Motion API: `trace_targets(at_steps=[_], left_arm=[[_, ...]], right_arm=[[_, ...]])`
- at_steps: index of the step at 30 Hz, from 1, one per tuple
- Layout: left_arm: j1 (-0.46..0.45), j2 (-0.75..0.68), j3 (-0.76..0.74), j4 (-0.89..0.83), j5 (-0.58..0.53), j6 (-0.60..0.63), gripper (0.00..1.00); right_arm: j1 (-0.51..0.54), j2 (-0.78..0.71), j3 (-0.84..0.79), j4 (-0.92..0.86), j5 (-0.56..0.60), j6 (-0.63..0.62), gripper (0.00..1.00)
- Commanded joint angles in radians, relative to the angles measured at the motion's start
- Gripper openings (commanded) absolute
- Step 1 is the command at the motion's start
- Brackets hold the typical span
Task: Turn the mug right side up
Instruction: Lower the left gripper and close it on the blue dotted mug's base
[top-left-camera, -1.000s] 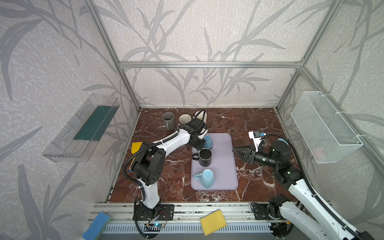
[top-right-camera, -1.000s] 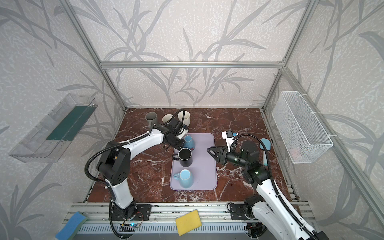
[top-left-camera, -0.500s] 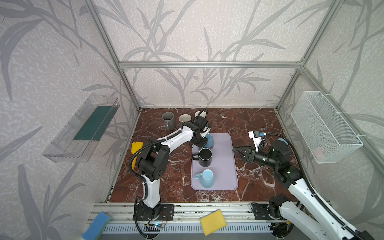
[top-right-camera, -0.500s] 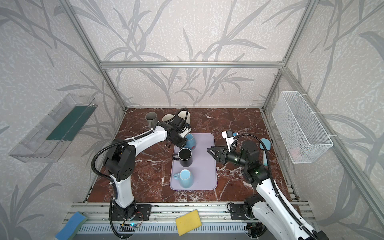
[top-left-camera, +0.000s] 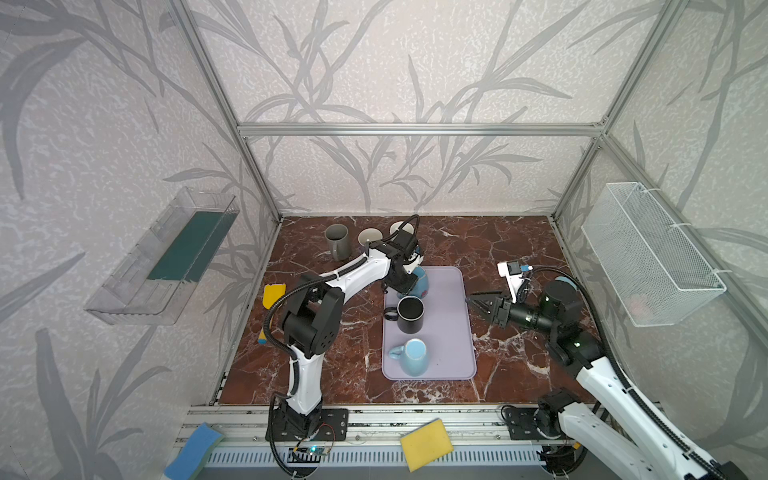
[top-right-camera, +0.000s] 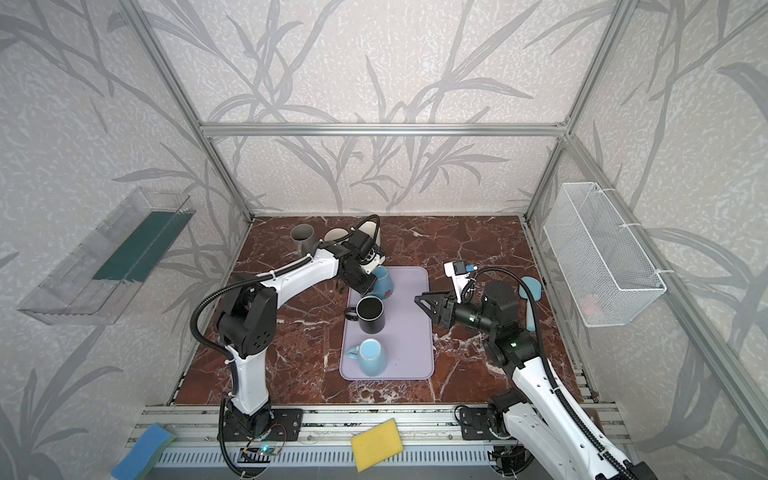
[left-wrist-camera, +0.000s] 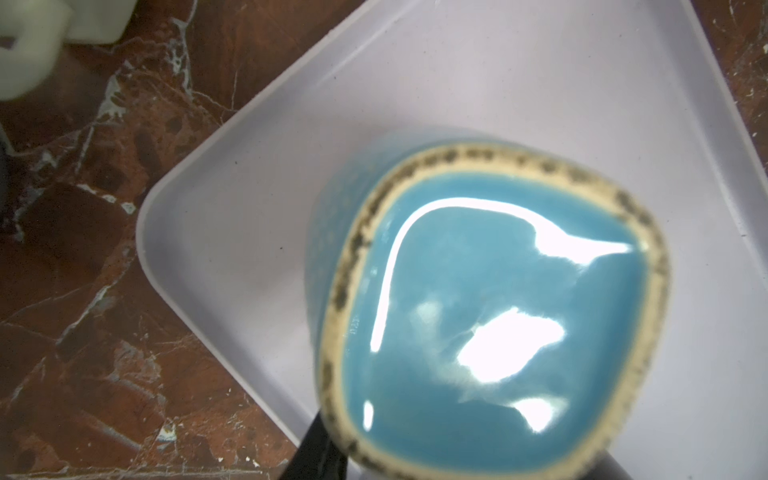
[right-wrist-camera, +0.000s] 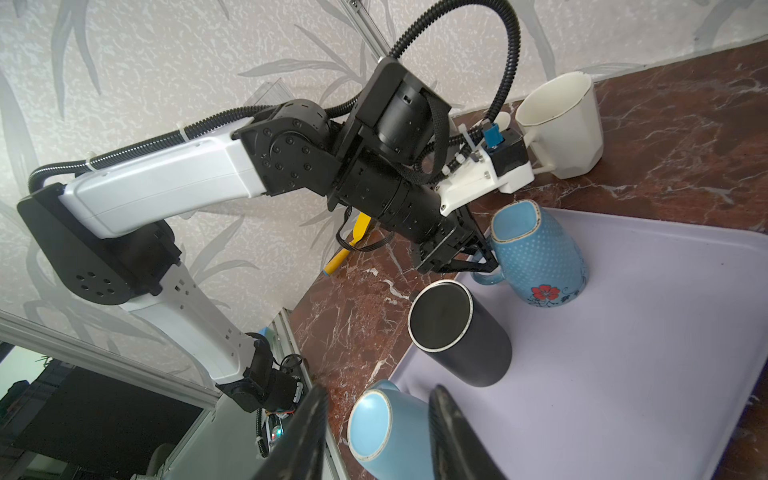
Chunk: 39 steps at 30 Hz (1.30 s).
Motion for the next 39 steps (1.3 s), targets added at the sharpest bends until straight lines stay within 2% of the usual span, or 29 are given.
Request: trace_targets(at_steps=[1,7,12,22,39], left_arm=[[-0.006,0.019,0.040,-0.042,0.007,0.037,0.29],[-0.007,0.032,0.056,-0.053,0.009,0.042,0.26],[-0.008,0.034,0.060,-0.054,0.007,0.042,0.09],[-0.010,0.008,0.074,-0.050,0.008,0.029,0.05],[-0.017,-0.147,0.084,0.016,0.042,-0.046,0.01]], right_arm=[[-0.006,-0.002,-0.004,0.004,-0.019,-0.008,0.41],[-0.008,-0.002,-0.004,0.004,-0.018,-0.008,0.42],[-0.009,-0.003,-0.008,0.004,-0.019,-0.008,0.41],[-0.010,-0.003,-0.021,0.010,-0.016,-0.006,0.41],[-0.011,-0.005,-0.035,0.010,-0.006,-0.008,0.42]])
